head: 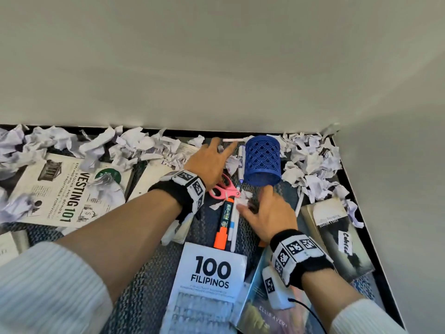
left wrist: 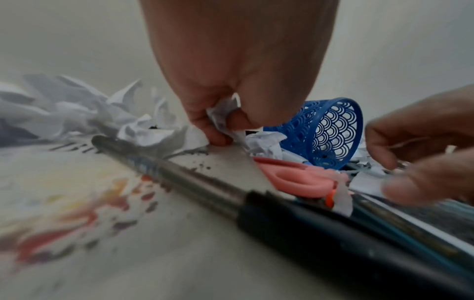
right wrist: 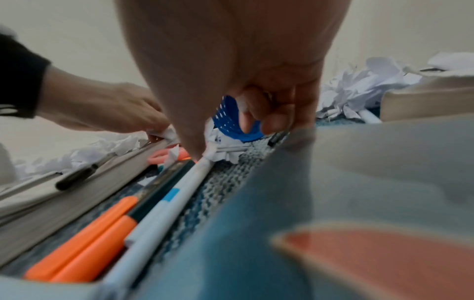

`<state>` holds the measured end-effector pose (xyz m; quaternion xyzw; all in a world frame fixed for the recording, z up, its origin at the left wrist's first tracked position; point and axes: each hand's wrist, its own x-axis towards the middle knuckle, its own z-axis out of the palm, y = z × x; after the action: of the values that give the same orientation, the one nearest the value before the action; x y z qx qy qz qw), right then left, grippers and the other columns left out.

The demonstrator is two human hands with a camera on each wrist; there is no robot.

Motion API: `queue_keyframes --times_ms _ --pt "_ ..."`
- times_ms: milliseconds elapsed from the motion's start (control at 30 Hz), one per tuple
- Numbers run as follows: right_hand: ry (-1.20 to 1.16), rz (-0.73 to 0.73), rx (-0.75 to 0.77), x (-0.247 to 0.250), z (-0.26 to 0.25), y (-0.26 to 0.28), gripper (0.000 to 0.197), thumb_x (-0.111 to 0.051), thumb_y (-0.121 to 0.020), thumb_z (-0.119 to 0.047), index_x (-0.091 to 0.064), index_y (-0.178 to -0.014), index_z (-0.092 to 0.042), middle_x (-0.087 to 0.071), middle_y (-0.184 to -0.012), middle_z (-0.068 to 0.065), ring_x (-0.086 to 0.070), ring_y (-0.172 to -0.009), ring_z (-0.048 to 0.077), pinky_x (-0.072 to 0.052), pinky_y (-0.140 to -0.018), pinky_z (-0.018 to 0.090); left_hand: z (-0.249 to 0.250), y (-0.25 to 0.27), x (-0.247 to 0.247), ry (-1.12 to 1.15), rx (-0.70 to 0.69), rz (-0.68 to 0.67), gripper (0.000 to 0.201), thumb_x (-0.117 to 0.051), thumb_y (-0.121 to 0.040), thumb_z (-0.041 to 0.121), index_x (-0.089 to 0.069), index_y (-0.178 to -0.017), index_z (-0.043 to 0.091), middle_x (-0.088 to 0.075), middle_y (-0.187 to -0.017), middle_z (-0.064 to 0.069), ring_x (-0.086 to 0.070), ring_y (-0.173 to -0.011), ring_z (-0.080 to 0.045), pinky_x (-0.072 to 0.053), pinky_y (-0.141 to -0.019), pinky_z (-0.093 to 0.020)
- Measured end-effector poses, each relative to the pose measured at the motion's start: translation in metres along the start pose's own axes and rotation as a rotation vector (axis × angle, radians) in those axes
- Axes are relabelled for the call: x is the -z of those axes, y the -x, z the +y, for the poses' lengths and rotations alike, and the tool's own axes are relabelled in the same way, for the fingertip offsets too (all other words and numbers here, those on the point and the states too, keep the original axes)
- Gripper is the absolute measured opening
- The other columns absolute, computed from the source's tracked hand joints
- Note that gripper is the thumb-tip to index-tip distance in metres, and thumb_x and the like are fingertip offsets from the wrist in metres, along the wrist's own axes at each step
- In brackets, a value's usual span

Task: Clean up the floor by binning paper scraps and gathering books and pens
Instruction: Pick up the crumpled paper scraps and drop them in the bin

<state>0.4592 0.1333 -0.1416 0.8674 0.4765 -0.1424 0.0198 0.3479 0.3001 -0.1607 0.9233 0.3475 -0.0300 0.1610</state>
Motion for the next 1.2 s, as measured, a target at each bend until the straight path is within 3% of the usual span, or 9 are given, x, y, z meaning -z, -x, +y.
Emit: queue_keyframes --times_ms 133,267,400,467,633,800,900,1000,1200 --pt "0.003 -0.09 -0.047 -0.003 0.0 0.0 0.048 -0.053 -0.09 -0.053 -0.051 -0.112 -0.011 -0.065 -0.109 0.015 -0.063 -0.1 0.032 -0.049 -0.079 0.037 0.002 -0.005 -0.006 -0.212 -0.098 -0.109 0.056 -0.021 -0.089 0.038 -0.052 -0.127 0.012 -0.048 -0.135 -0.01 -0.05 -0.114 -0.033 -0.051 -0.084 -0.047" --pt "-0.084 -0.061 -0.006 0.004 0.003 0.0 0.052 -0.06 -0.088 -0.039 -0.037 -0.128 -0.015 -0.057 -0.117 0.014 -0.059 -0.106 0.035 -0.047 -0.083 0.039 0.007 -0.004 -0.007 -0.061 -0.013 0.045 0.025 -0.043 -0.099 0.021 -0.055 -0.118 0.009 -0.05 -0.122 -0.011 -0.054 -0.106 -0.033 -0.051 -0.084 -0.044" --pt "-0.116 -0.133 0.181 0.012 0.007 -0.008 0.049 -0.048 -0.091 -0.017 -0.038 -0.138 -0.028 -0.055 -0.117 0.015 -0.057 -0.106 0.035 -0.047 -0.087 0.039 0.016 -0.004 0.01 0.223 0.047 0.227 0.021 -0.04 -0.1 0.014 -0.05 -0.113 0.0 -0.051 -0.114 -0.019 -0.056 -0.096 -0.037 -0.045 -0.077 -0.043" --pt "-0.111 -0.113 0.179 0.014 0.008 -0.015 0.049 -0.046 -0.09 -0.013 -0.042 -0.137 -0.028 -0.057 -0.116 0.016 -0.057 -0.107 0.035 -0.048 -0.087 0.04 0.019 0.0 0.024 0.256 0.057 0.218 0.022 -0.039 -0.1 0.02 -0.049 -0.108 0.002 -0.058 -0.102 -0.019 -0.054 -0.084 -0.036 -0.038 -0.068 -0.039" --pt "-0.073 -0.089 0.139 0.015 0.004 -0.024 0.029 -0.053 -0.091 -0.024 -0.057 -0.12 -0.021 -0.064 -0.111 0.015 -0.06 -0.103 0.034 -0.048 -0.083 0.038 0.022 0.033 0.035 0.059 -0.156 -0.013 0.02 -0.051 -0.091 0.034 -0.06 -0.092 0.016 -0.057 -0.072 -0.006 -0.062 -0.073 -0.029 -0.046 -0.064 -0.03" --pt "-0.047 -0.198 0.048 0.011 0.001 -0.022 0.026 -0.054 -0.087 -0.035 -0.056 -0.071 -0.016 -0.064 -0.083 0.014 -0.064 -0.087 0.033 -0.045 -0.069 0.03 0.014 0.058 0.01 -0.029 -0.269 -0.136 0.028 -0.043 -0.099 0.031 -0.044 -0.121 0.013 -0.062 -0.085 -0.011 -0.06 -0.075 -0.029 -0.046 -0.065 -0.036" --pt "-0.074 -0.173 0.047 0.007 0.004 -0.021 0.026 -0.049 -0.091 -0.034 -0.057 -0.078 -0.012 -0.068 -0.094 0.019 -0.063 -0.088 0.034 -0.044 -0.07 0.032 0.002 0.059 0.007 -0.063 -0.251 -0.133 0.025 -0.039 -0.101 0.027 -0.047 -0.115 0.008 -0.061 -0.096 -0.013 -0.059 -0.084 -0.032 -0.04 -0.067 -0.036" --pt "-0.158 -0.222 0.065 0.008 0.009 -0.018 0.038 -0.053 -0.088 -0.055 -0.057 -0.092 -0.017 -0.066 -0.092 0.009 -0.062 -0.087 0.028 -0.045 -0.072 0.033 -0.007 0.059 0.007 -0.066 -0.225 -0.108 0.023 -0.039 -0.102 0.025 -0.052 -0.109 0.008 -0.061 -0.1 -0.012 -0.061 -0.088 -0.032 -0.039 -0.067 -0.034" --pt "-0.154 -0.394 0.11 0.014 0.02 -0.011 0.026 -0.064 -0.088 -0.037 -0.052 -0.069 -0.025 -0.058 -0.075 -0.004 -0.059 -0.08 0.019 -0.041 -0.07 0.026 0.001 0.069 0.009 -0.191 -0.279 -0.176 0.043 -0.042 -0.1 0.046 -0.053 -0.117 0.009 -0.058 -0.112 -0.009 -0.06 -0.096 -0.029 -0.044 -0.073 -0.035"
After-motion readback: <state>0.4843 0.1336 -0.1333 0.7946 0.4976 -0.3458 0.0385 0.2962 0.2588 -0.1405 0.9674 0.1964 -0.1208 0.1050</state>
